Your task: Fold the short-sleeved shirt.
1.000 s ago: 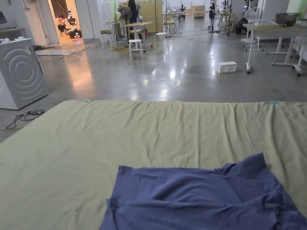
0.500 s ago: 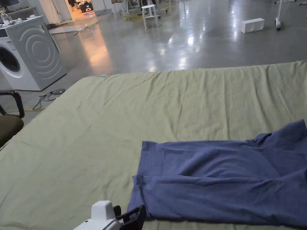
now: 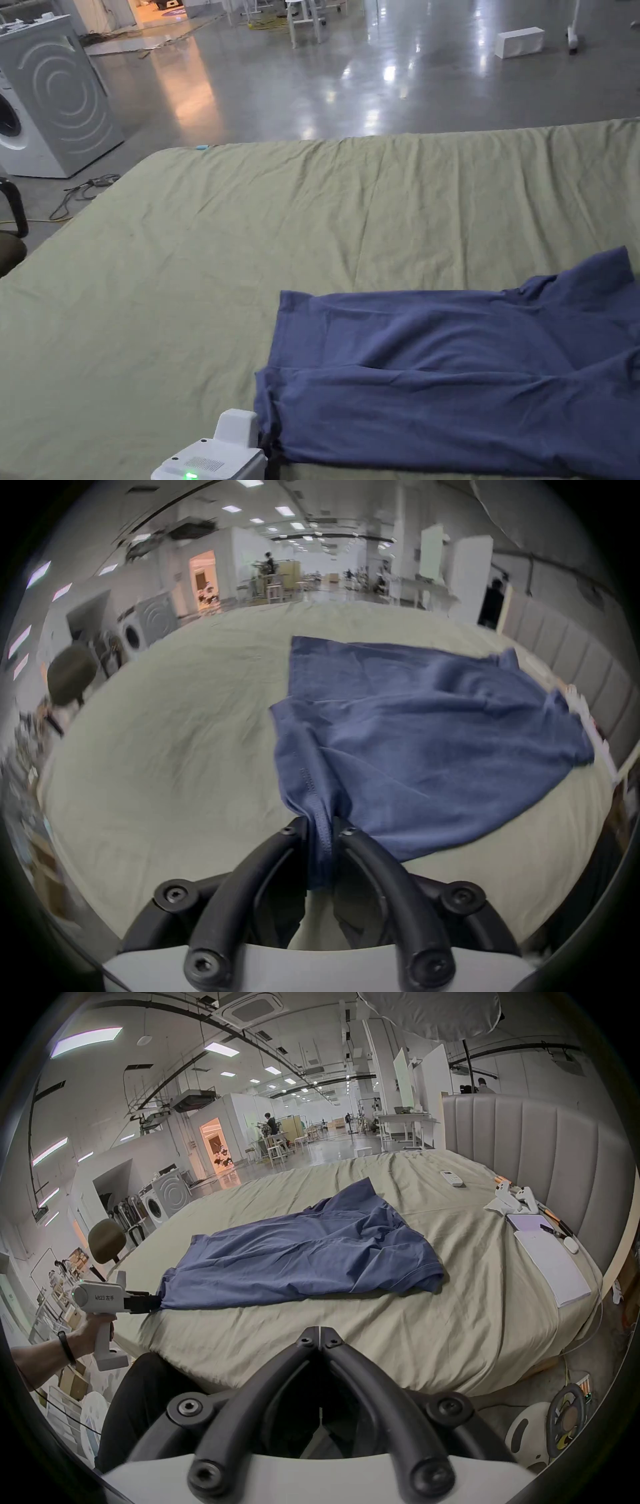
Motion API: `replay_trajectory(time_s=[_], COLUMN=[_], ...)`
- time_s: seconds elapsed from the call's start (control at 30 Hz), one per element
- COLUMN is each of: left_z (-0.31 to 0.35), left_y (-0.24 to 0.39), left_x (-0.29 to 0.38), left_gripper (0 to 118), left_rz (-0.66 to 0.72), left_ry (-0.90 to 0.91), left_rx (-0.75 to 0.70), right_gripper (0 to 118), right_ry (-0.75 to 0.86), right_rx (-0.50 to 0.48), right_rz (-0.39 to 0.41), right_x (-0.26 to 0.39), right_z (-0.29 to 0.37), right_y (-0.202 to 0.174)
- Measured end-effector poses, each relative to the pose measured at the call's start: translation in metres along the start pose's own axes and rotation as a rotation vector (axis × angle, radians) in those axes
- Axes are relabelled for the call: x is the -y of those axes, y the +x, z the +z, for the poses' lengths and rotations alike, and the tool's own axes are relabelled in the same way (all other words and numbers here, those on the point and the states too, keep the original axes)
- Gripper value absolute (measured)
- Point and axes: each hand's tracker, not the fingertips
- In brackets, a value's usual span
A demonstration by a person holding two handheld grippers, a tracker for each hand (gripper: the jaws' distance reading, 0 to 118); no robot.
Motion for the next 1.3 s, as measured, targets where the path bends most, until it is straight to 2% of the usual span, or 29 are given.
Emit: replay_trajectory(time_s=[0.07, 0.13, 0.17, 0.2, 0.23, 0.27, 0.3, 0.37, 0.53, 0.63, 0.73, 0.77, 0.83, 0.87, 0.93, 1.03, 1.17, 1.23, 1.3], left_z=[-0.005, -0.011, -0.012, -0.013, -0.014, -0.015, -0.017, -0.019, -0.010, -0.008, -0.007, -0.006, -0.006, -0.006, -0.005, 0.000, 0.037, 0.056, 0.075], left_y=[0.011, 0.007, 0.001, -0.003, -0.005, -0.005, -0.008, -0.008, -0.001, -0.001, 0.000, 0.001, 0.001, 0.002, 0.005, -0.002, -0.024, -0.036, -0.042], left_x=[0.000, -0.005, -0.008, -0.010, -0.012, -0.014, -0.015, -0.016, -0.012, -0.015, -0.017, -0.016, -0.014, -0.013, -0.015, -0.028, -0.034, -0.035, -0.030], left_gripper=[11, 11, 11, 11, 11, 11, 11, 11, 11, 11, 11, 11, 11, 11, 11, 10, 9, 9, 9], left_rz=[-0.103, -0.045, 0.012, 0.048, 0.048, 0.029, 0.020, 0.005, 0.011, 0.020, 0.022, 0.022, 0.024, 0.025, 0.024, 0.098, 0.247, 0.318, 0.333], left_ry=[-0.024, -0.056, -0.076, -0.087, -0.103, -0.108, -0.116, -0.125, -0.117, -0.123, -0.126, -0.123, -0.113, -0.109, -0.108, -0.131, -0.028, 0.000, 0.028], left_rx=[-0.026, -0.010, 0.009, 0.022, 0.034, 0.038, 0.043, 0.047, 0.047, 0.049, 0.049, 0.048, 0.043, 0.040, 0.032, 0.032, 0.076, 0.106, 0.112], right_gripper=[0, 0, 4, 18, 43, 76, 85, 84, 84, 82, 39, 34, 16, 13, 9, 7, 7, 7, 7], right_ry=[0.009, 0.014, 0.014, 0.016, 0.023, 0.028, 0.032, -0.005, -0.019, -0.085, -0.161, -0.163, -0.151, -0.165, -0.204, -0.206, -0.085, -0.088, -0.079], right_rx=[0.013, 0.037, 0.049, 0.057, 0.074, 0.109, 0.132, 0.167, 0.208, 0.231, 0.231, 0.230, 0.229, 0.208, 0.226, 0.201, 0.225, 0.230, 0.236], right_rz=[0.002, 0.012, 0.015, 0.019, 0.022, 0.012, 0.001, -0.037, -0.021, -0.018, 0.012, 0.032, 0.104, 0.091, 0.098, 0.050, 0.025, 0.000, -0.034], right_x=[-0.004, -0.010, -0.015, -0.019, -0.023, -0.027, -0.031, -0.044, -0.052, -0.052, -0.043, -0.038, -0.037, -0.037, -0.044, -0.056, -0.074, -0.077, -0.072], right_z=[-0.002, -0.008, -0.015, -0.022, -0.032, -0.048, -0.058, -0.089, -0.152, -0.183, -0.200, -0.200, -0.196, -0.199, -0.205, -0.197, -0.153, -0.131, -0.109], right_y=[0.005, 0.014, 0.021, 0.029, 0.039, 0.053, 0.062, 0.086, 0.121, 0.135, 0.137, 0.131, 0.120, 0.118, 0.118, 0.127, 0.126, 0.120, 0.119])
